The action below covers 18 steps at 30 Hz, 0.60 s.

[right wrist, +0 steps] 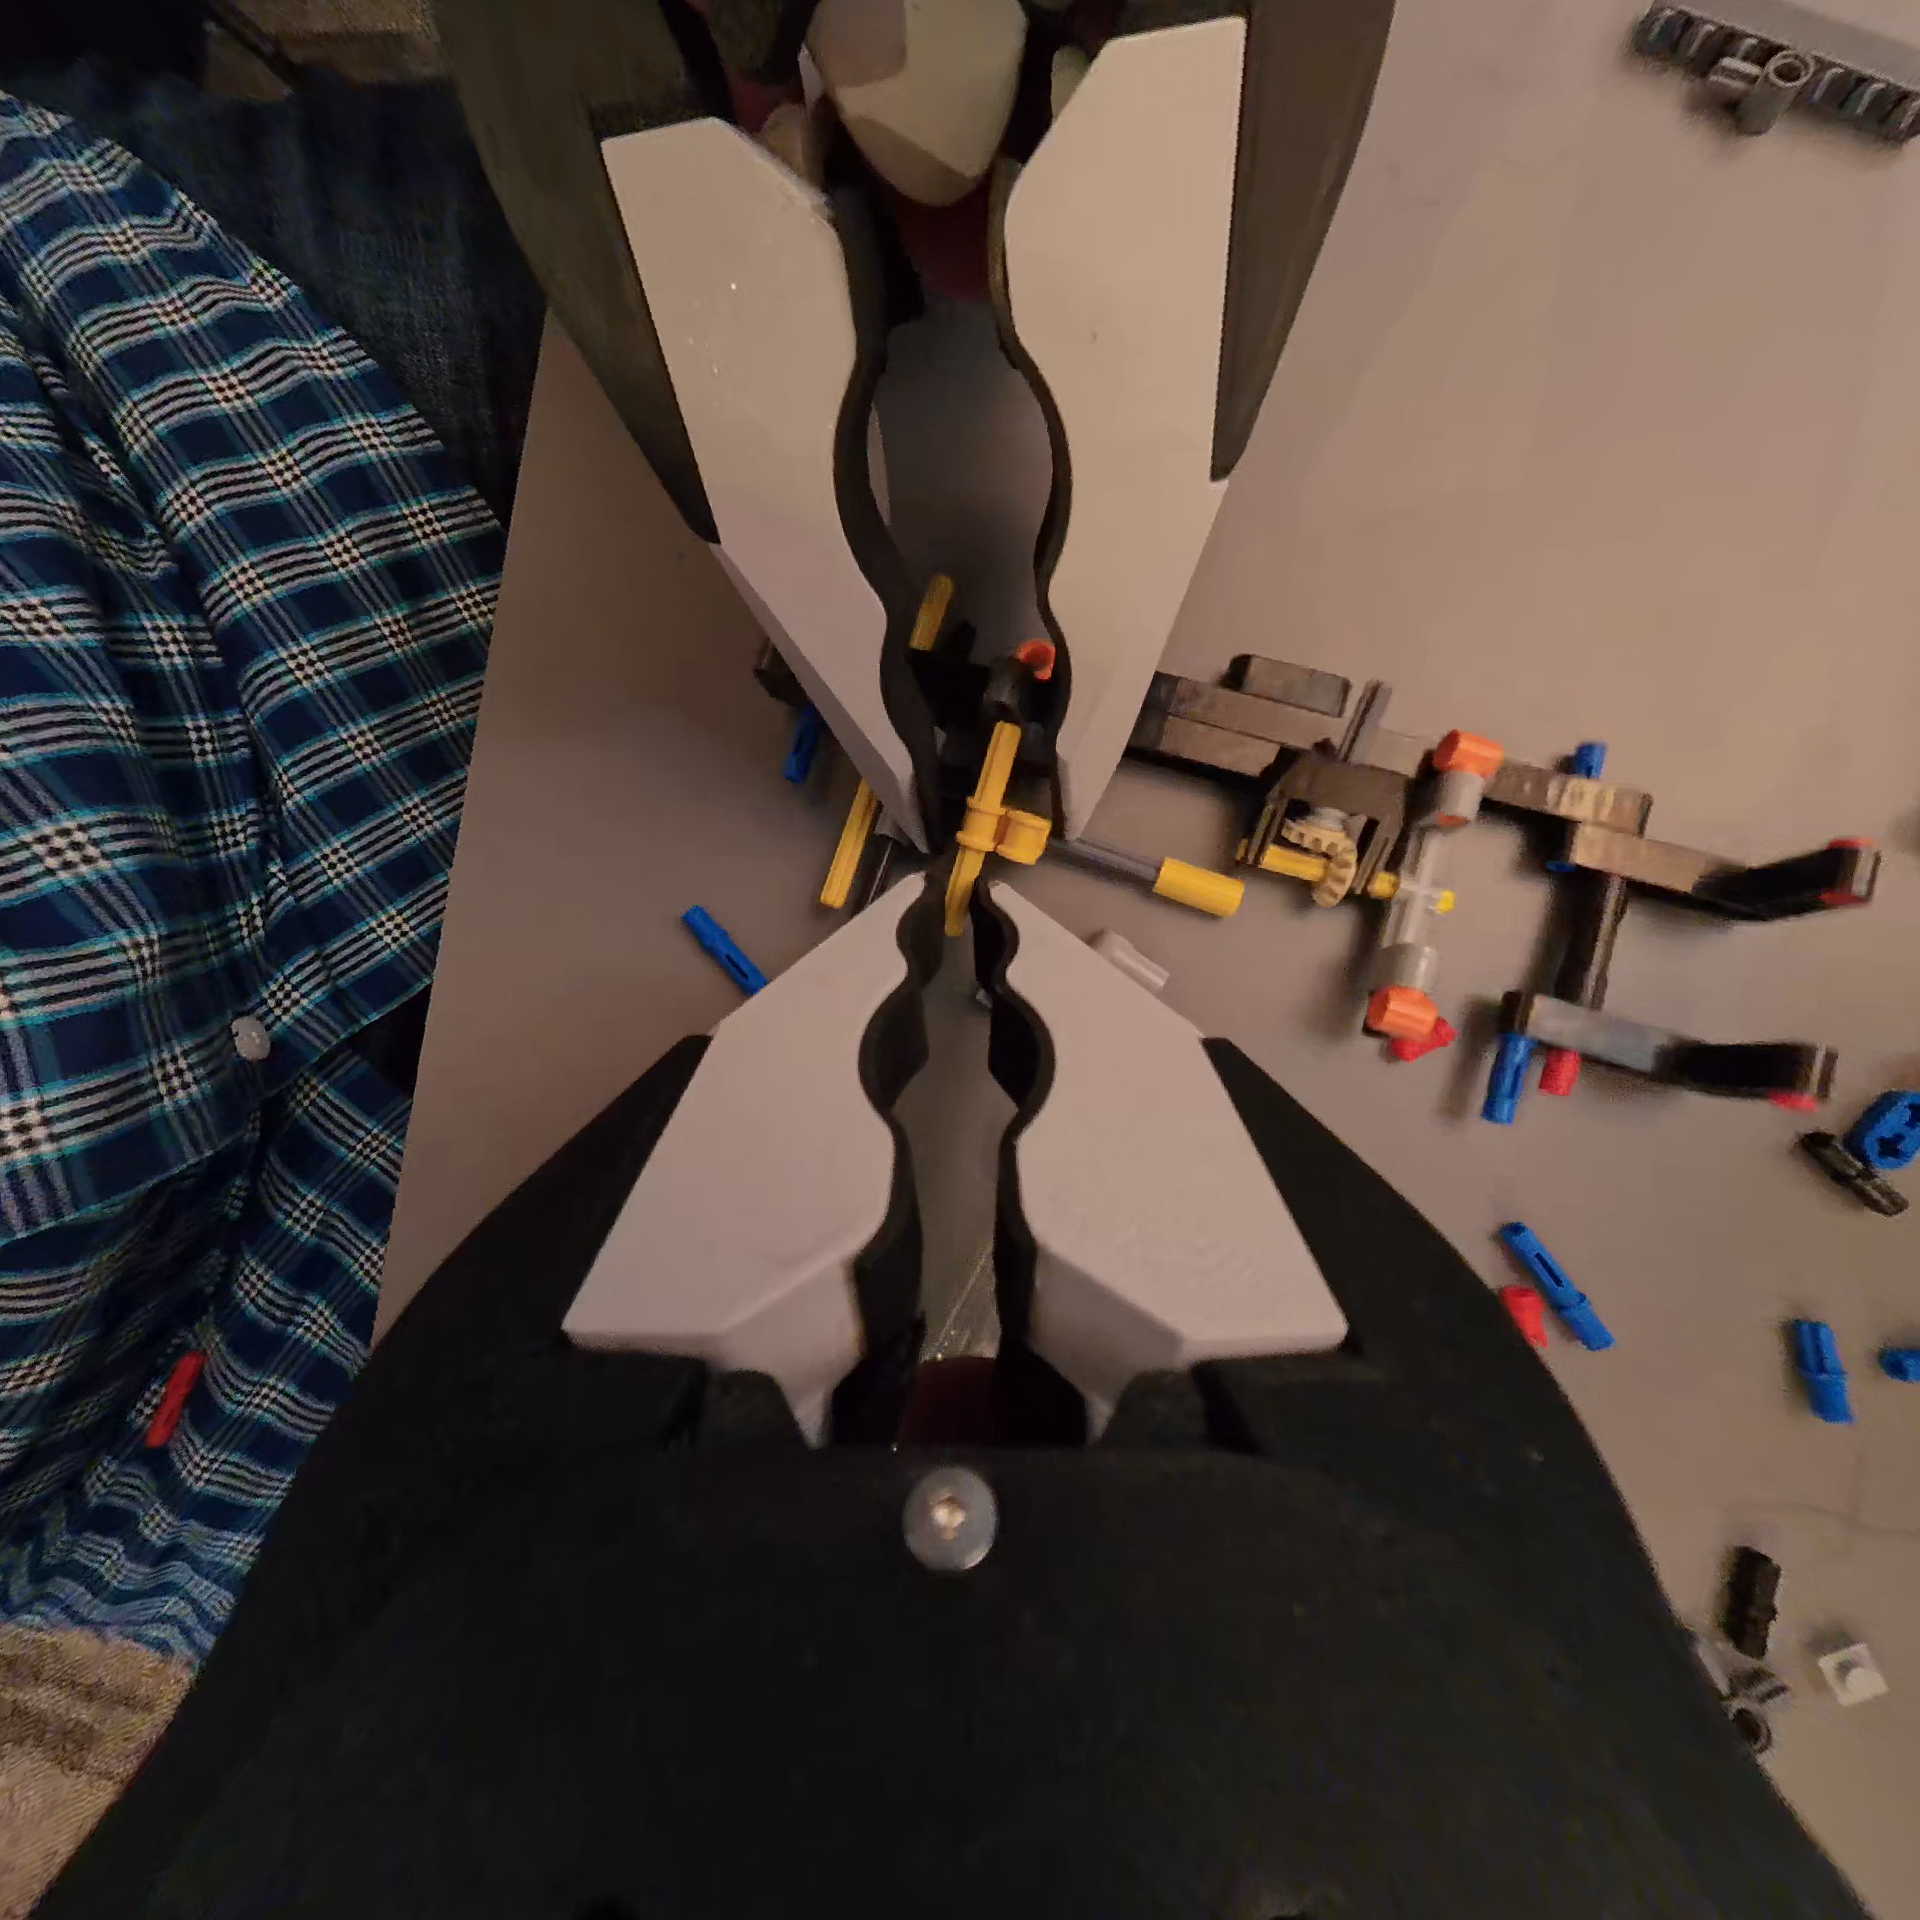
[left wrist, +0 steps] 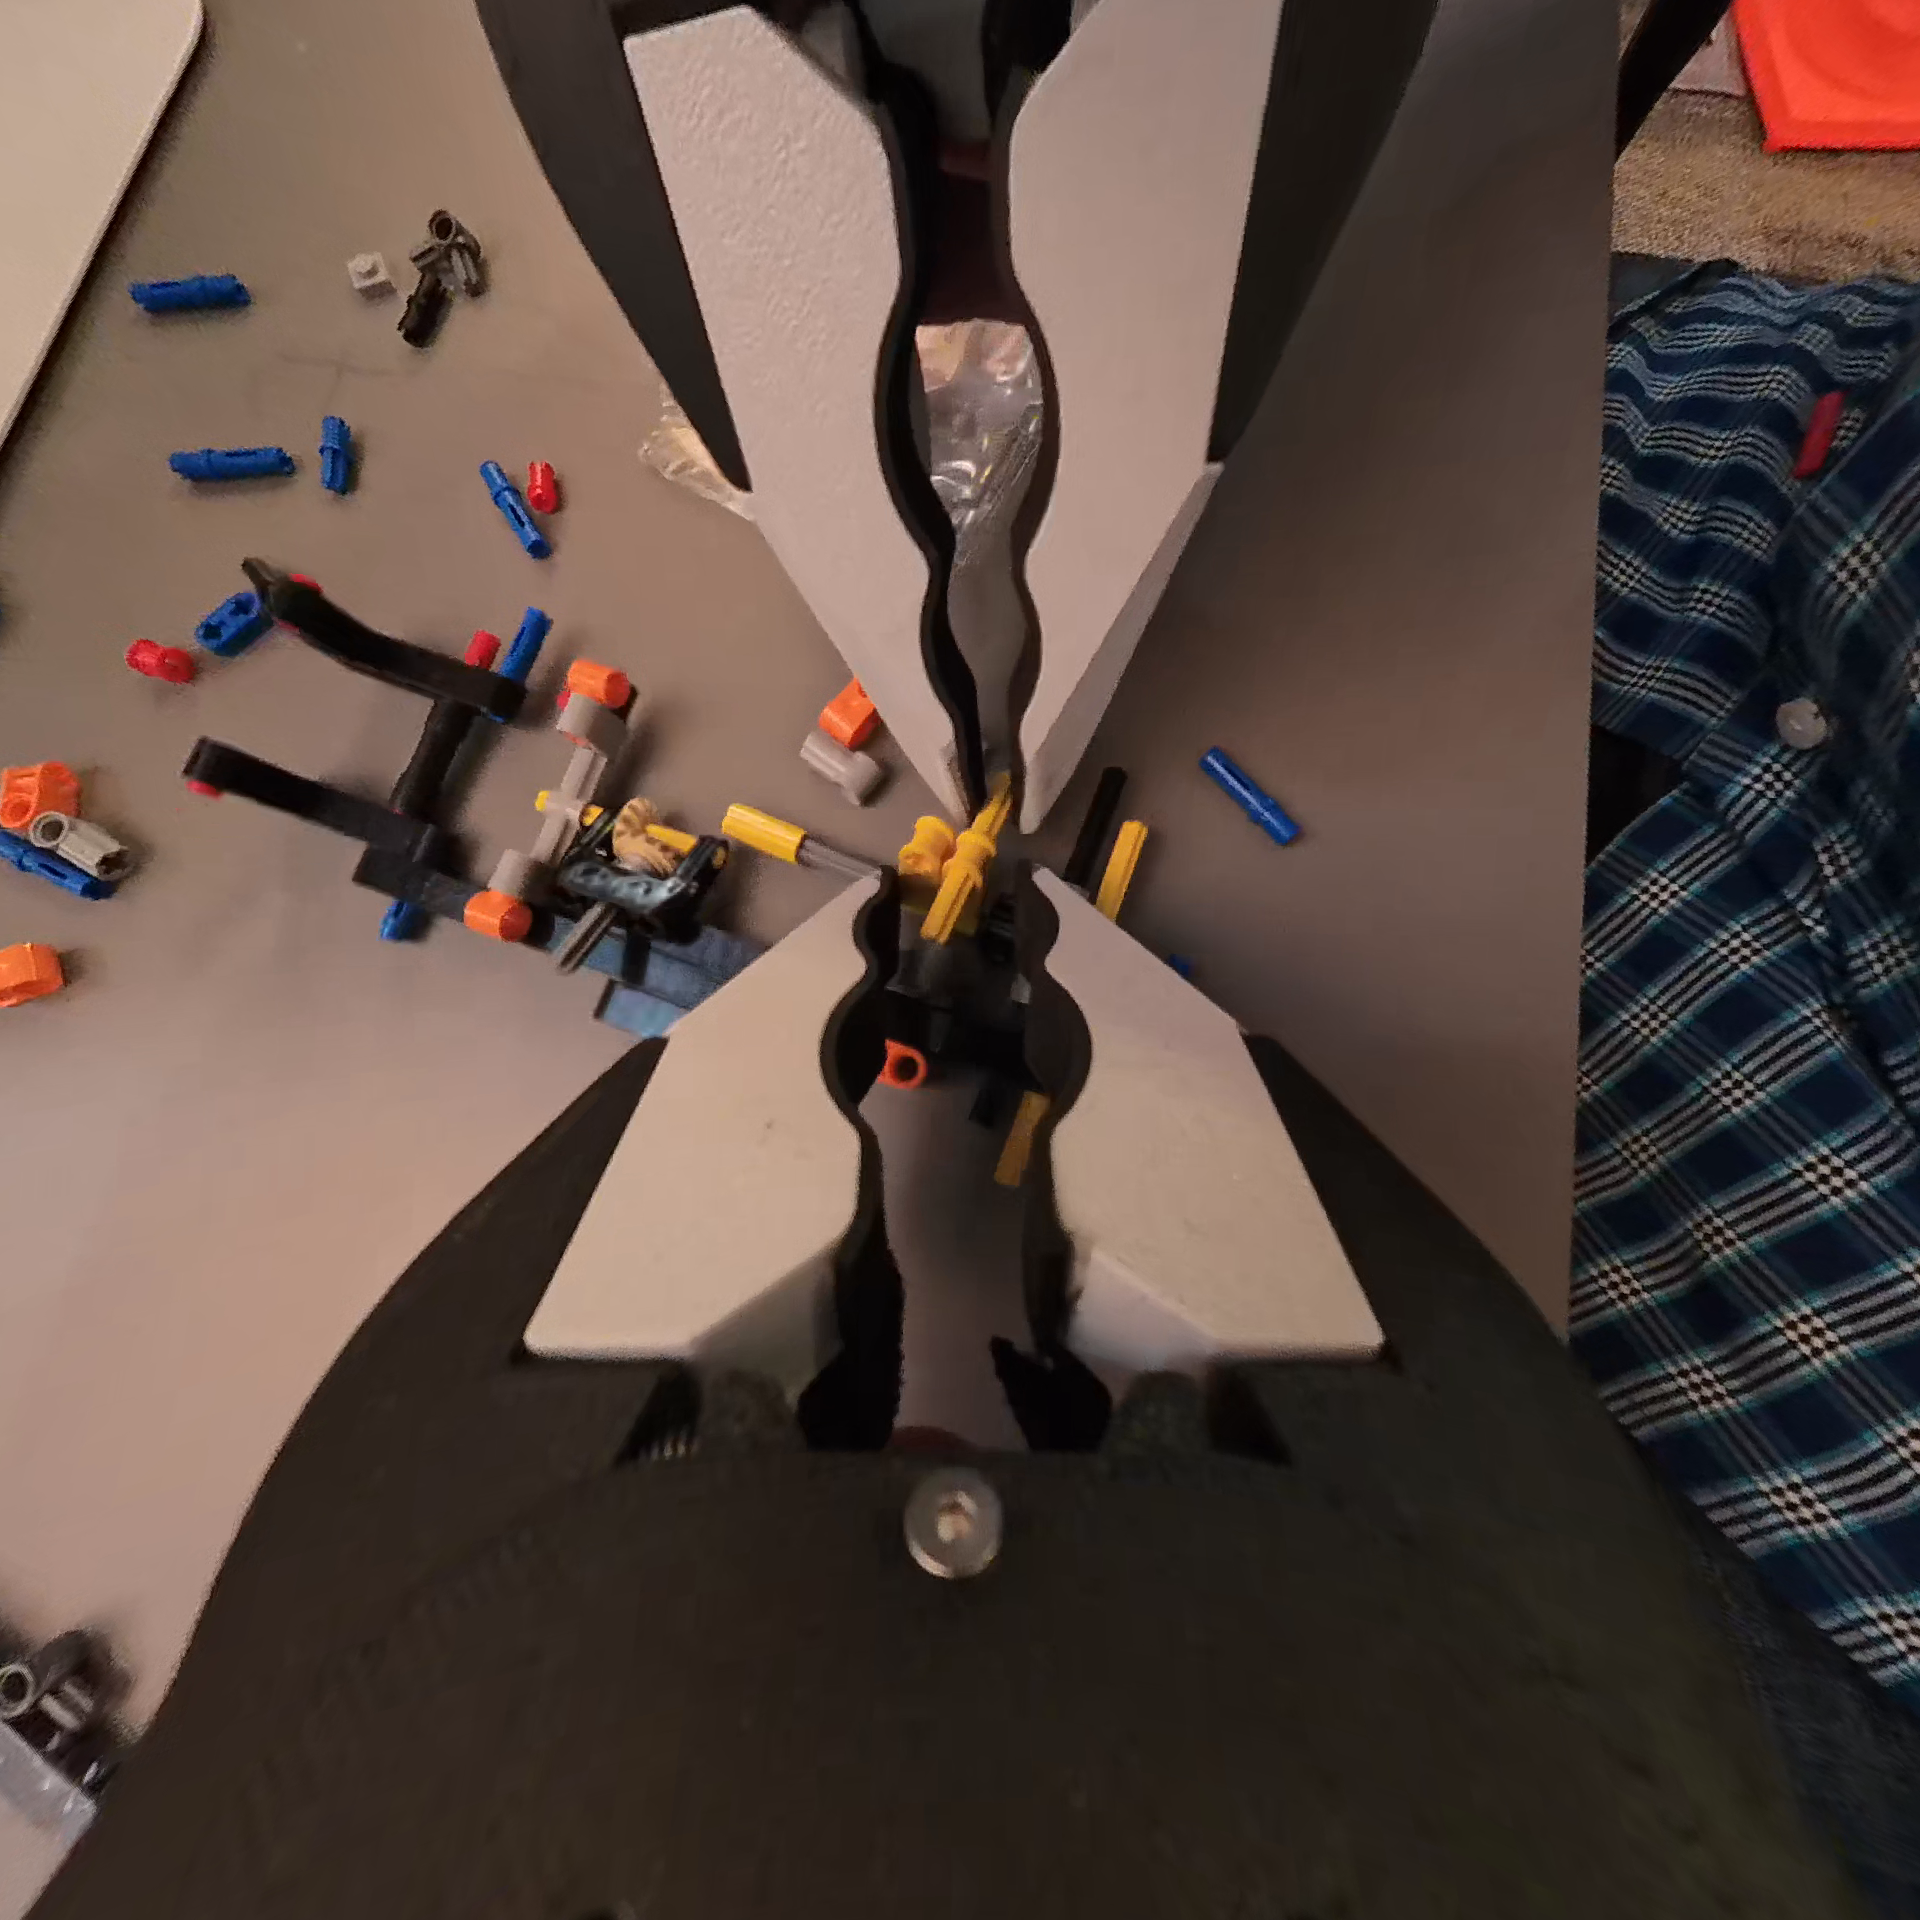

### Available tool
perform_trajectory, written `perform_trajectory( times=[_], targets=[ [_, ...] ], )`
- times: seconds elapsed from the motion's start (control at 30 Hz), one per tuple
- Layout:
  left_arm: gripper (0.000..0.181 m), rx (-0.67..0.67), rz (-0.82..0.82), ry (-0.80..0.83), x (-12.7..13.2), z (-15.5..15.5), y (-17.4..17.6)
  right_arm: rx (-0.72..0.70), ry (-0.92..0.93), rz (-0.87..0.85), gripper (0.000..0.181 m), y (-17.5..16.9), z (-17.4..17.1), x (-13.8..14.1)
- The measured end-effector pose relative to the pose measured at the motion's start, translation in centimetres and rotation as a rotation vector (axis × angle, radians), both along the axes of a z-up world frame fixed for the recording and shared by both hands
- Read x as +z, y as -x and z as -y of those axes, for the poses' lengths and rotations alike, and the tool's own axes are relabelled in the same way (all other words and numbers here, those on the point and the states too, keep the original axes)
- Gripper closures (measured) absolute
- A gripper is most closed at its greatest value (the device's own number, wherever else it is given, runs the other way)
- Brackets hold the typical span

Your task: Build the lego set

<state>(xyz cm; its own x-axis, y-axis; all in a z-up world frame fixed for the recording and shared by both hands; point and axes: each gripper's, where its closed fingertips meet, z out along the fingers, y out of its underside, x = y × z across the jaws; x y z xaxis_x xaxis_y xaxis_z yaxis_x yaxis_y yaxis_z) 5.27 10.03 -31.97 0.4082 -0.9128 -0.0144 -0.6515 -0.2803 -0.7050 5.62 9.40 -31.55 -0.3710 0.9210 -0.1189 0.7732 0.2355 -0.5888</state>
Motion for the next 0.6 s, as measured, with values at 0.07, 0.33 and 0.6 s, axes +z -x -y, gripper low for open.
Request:
perform_trajectory(
  times=[0.07, 0.33, 0.6],
  targets=[
    [0.163, 0.003, 0.003, -0.001, -0.01, 0.00, -0.08, -0.004, -0.010, 0.014, 0.179, -0.09, 0.00, -0.01],
    [0.161, 0.012, 0.017, 0.014, 0.01, 0.01, -0.20, 0.000, -0.057, 0.065, 0.179, -0.20, 0.02, 0.06],
    [0.161, -0.002, 0.029, 0.032, 0.65, 0.60, 0.25, 0.004, -0.067, 0.079, 0.179, -0.27, -0.17, -0.18]
  ],
)
